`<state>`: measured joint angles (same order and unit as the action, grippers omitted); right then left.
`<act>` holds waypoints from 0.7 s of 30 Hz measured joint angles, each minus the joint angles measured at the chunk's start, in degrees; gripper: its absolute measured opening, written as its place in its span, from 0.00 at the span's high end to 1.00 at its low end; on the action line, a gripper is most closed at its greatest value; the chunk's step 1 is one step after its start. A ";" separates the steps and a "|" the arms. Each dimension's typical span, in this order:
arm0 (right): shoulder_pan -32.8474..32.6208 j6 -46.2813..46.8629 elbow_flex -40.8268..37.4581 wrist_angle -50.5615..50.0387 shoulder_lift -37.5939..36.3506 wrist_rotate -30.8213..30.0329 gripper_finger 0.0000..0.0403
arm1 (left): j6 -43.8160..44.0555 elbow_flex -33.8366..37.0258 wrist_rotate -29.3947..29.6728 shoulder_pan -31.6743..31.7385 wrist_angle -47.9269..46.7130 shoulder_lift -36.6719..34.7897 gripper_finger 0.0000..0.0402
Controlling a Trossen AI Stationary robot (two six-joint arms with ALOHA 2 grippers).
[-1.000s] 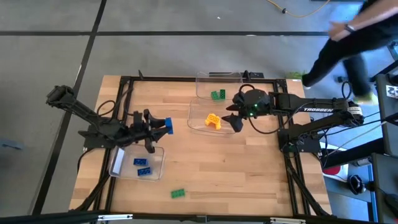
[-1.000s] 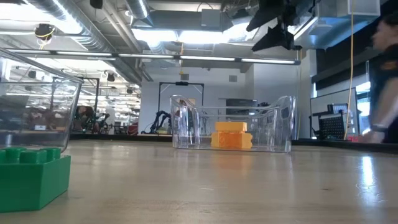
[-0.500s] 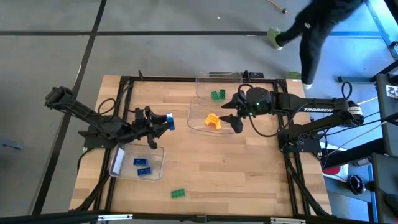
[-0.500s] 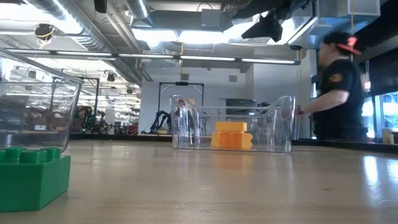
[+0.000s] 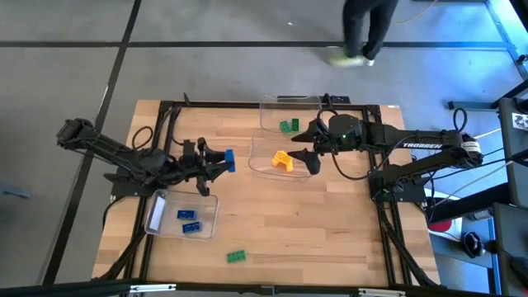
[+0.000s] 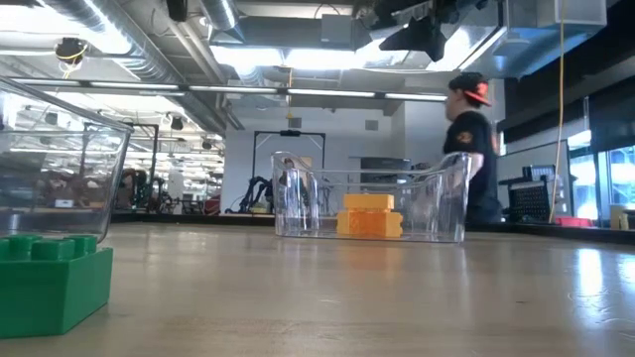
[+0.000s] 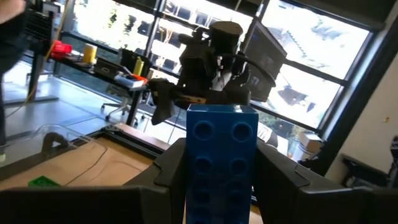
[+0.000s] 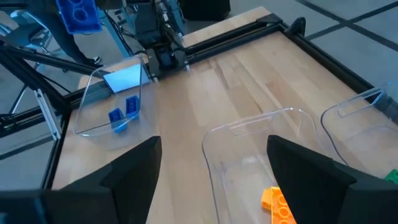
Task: Sort & place blocks by color
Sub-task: Put the blue game piece into the bottom bottom transparent bin
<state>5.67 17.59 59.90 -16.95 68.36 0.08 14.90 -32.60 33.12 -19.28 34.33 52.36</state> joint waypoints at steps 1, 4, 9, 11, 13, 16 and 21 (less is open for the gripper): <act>0.00 0.02 0.00 0.00 0.00 0.00 0.27 | 0.00 0.00 -0.81 0.45 0.00 0.00 0.68; 0.00 0.46 0.00 -0.12 0.00 0.00 0.27 | 0.00 0.00 -3.44 1.47 -0.09 0.00 0.68; 0.00 2.92 0.00 -0.05 0.00 -0.02 0.27 | -0.01 0.00 -7.13 2.82 -1.33 0.00 0.68; 0.00 2.97 0.00 -0.05 0.01 -0.02 0.27 | -0.02 0.00 -7.23 3.18 -1.46 0.00 0.68; 0.00 2.97 0.00 -0.04 0.00 -0.02 0.27 | -0.30 0.00 -7.66 3.40 -1.44 0.00 0.68; 0.00 2.97 0.00 -0.02 0.00 -0.02 0.27 | -0.35 0.00 -7.81 3.68 -1.42 0.00 0.68; 0.00 2.97 0.00 -0.02 0.00 -1.03 0.27 | -0.29 0.00 -8.25 3.68 -1.42 0.00 0.68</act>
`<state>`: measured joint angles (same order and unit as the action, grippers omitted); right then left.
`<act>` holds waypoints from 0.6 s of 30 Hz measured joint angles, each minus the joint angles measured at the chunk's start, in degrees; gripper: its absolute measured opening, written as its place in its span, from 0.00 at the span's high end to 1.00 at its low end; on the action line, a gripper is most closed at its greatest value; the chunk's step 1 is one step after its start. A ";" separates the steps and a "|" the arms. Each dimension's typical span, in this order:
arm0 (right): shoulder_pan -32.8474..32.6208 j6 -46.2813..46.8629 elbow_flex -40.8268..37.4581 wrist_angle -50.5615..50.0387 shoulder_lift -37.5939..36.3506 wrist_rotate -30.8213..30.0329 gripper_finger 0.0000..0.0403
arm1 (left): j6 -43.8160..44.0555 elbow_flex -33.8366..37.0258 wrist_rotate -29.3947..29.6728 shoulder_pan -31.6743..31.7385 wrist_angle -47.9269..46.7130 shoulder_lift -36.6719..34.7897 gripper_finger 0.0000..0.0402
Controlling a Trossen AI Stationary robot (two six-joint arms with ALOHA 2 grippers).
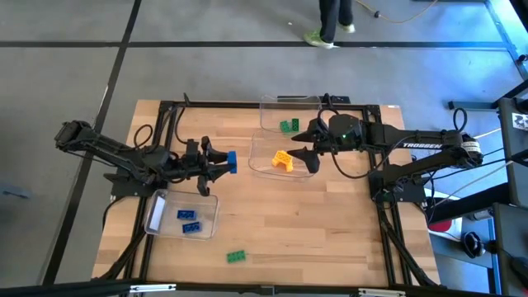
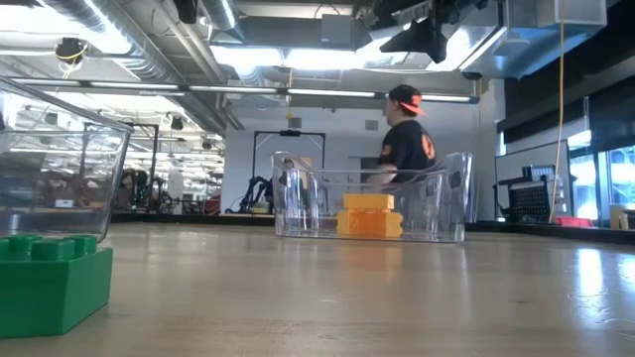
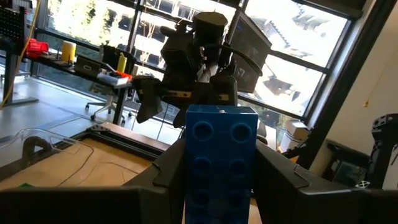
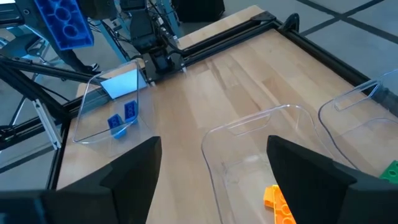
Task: Sort & place blocks by color
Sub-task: Put the blue game piece into the bottom bottom transparent bin
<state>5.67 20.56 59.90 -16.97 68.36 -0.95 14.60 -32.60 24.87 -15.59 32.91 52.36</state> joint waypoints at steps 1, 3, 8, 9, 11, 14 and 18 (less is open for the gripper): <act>0.00 0.00 0.00 0.00 0.00 -0.02 0.27 | 0.12 0.00 -0.12 0.00 0.00 0.00 0.68; 0.00 0.00 0.00 0.00 0.00 -0.02 0.27 | 0.12 0.00 -0.47 0.00 0.00 0.00 0.68; 0.00 0.00 0.00 0.00 0.00 -0.02 0.27 | 0.18 0.00 -0.58 -0.02 0.04 0.00 0.68; 0.00 0.00 0.00 0.00 0.00 0.00 0.27 | 0.21 0.00 -0.58 -0.02 0.04 0.00 0.68; 0.00 0.00 0.00 0.00 0.00 -0.02 0.27 | 0.23 0.00 -0.58 0.00 0.09 0.00 0.68; 0.00 0.00 0.00 0.00 0.00 0.00 0.27 | 0.24 0.00 -0.55 0.00 0.07 0.00 0.68; 0.00 0.46 0.00 0.00 0.00 0.02 0.27 | 0.03 0.00 -0.55 0.00 0.07 0.00 0.68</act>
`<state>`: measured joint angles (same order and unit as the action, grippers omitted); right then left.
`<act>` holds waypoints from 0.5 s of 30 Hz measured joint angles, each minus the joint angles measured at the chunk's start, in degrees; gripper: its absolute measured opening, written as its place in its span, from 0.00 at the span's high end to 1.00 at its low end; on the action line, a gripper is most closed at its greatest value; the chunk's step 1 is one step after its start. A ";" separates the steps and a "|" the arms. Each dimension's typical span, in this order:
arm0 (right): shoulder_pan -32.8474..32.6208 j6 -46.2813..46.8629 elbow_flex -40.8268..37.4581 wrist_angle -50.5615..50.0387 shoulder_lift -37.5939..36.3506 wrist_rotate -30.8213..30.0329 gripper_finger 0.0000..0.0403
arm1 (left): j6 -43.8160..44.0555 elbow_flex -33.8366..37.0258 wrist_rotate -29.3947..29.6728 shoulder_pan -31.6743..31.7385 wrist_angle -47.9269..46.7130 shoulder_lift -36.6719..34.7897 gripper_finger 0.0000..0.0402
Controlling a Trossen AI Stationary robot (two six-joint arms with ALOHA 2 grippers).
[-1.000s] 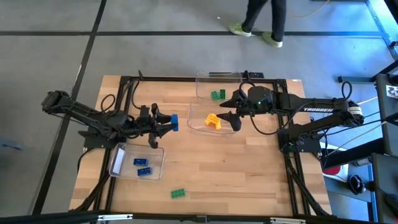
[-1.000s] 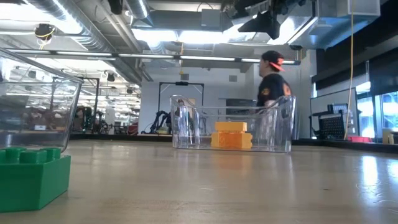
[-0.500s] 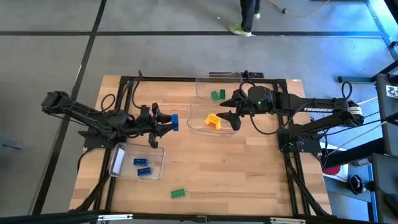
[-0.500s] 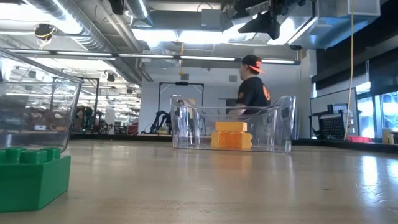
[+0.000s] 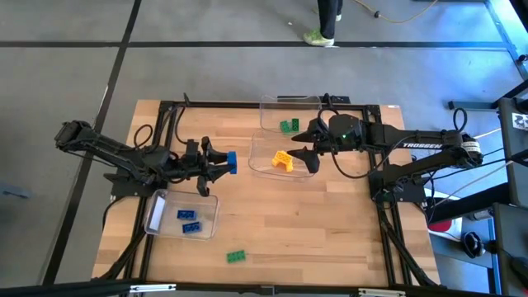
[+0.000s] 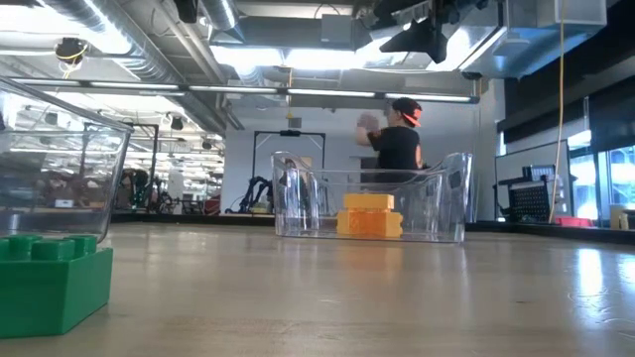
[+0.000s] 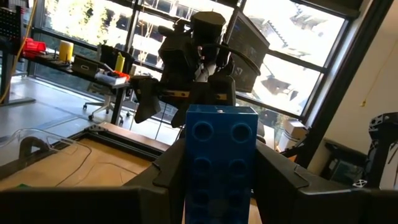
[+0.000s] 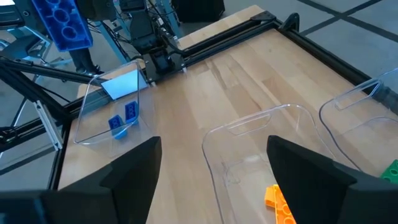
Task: Sort & place blocks by color
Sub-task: Put the blue game piece into the bottom bottom transparent bin
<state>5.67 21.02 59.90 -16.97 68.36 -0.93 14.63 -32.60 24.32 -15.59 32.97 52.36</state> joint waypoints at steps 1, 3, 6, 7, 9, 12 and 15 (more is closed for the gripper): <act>0.00 -0.01 0.00 0.00 0.00 0.01 0.27 | 0.00 0.00 0.00 0.00 0.00 0.00 0.68; 0.00 -0.14 0.00 0.00 0.00 0.01 0.27 | 0.02 0.00 0.00 -0.02 0.00 -0.04 0.68; 0.00 -0.07 0.00 0.00 0.00 0.01 0.27 | 0.26 0.00 0.03 -0.24 0.06 -0.94 0.68; 0.00 -0.08 0.00 -0.01 0.00 0.01 0.27 | 0.24 0.00 0.05 -0.38 0.03 -1.26 0.68; 0.00 -0.07 0.00 0.00 0.00 0.02 0.27 | 0.22 0.00 0.04 -0.76 -0.56 -2.14 0.68; 0.00 -0.07 0.00 -0.02 0.00 0.03 0.27 | -0.07 0.00 0.12 -1.19 -1.60 -3.98 0.68; 0.00 -0.07 -0.02 -0.02 0.00 0.03 0.27 | -0.15 -0.02 0.41 -1.42 -3.83 -5.32 0.68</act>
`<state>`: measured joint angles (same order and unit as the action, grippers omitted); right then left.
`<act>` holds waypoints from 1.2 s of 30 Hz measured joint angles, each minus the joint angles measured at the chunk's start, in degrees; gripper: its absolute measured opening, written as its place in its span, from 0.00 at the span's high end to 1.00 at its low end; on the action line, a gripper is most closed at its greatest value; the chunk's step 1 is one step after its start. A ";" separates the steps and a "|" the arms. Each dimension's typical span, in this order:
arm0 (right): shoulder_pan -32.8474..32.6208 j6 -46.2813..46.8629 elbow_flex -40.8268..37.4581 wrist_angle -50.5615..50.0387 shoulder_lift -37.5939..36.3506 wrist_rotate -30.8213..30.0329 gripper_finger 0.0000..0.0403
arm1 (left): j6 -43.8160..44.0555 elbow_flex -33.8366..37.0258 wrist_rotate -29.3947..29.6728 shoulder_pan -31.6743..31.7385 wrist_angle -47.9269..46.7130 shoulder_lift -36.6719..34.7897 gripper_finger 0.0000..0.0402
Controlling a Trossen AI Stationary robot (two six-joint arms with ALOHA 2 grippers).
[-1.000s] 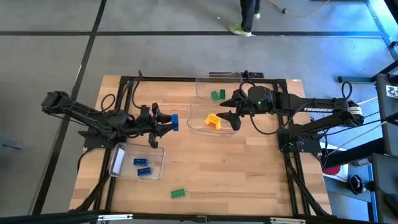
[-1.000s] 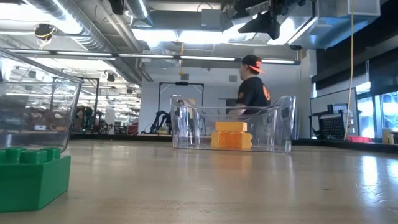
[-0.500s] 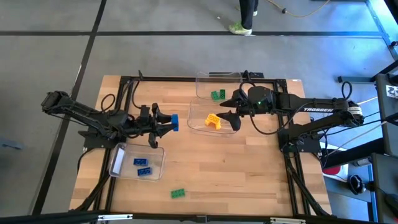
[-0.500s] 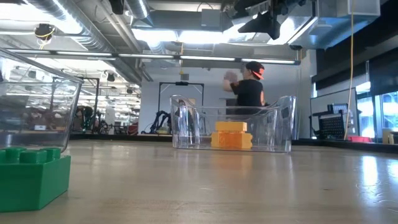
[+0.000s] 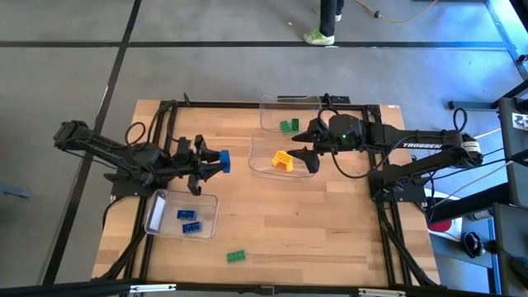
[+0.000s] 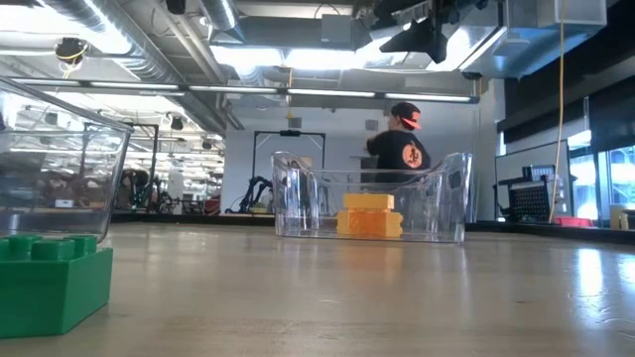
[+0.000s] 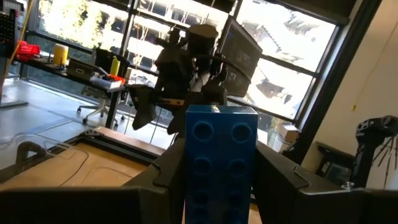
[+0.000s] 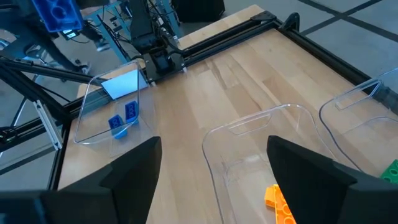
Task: Sort & place blocks by color
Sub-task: Put the blue game piece into the bottom bottom transparent bin
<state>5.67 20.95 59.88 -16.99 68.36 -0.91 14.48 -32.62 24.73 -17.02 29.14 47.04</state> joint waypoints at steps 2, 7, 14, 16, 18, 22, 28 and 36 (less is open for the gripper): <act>0.00 0.00 0.00 0.02 0.00 0.00 0.27 | 0.02 0.00 0.00 0.00 -1.71 -0.72 0.68; 0.00 0.00 0.00 0.01 0.00 0.02 0.27 | 0.25 0.00 0.00 0.00 -5.97 -1.90 0.68; 0.00 0.01 0.00 0.00 0.00 0.02 0.27 | 3.30 -0.02 -2.71 0.21 -16.55 -2.18 0.68; -0.02 0.02 0.00 0.00 0.01 0.01 0.27 | 5.31 -0.07 -5.06 0.67 -20.00 -2.18 0.68; 0.00 0.01 0.00 0.00 0.00 0.00 0.27 | 8.33 -1.34 -8.56 1.24 -26.44 -2.20 0.68; 0.00 0.00 -0.02 0.00 0.00 0.00 0.27 | 16.37 -6.54 -16.83 0.69 -45.52 -1.30 0.68; -0.02 0.00 -0.02 0.00 0.00 -0.05 0.27 | 25.94 -11.61 -26.24 -6.91 -65.39 3.47 0.68; -0.03 -0.11 -0.03 -0.11 0.00 -2.47 0.27 | 33.85 -10.58 -25.93 -21.18 -69.69 10.18 0.68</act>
<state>5.64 20.84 59.85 -17.10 68.36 -3.38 48.33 -43.20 -1.21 -38.19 -40.55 57.22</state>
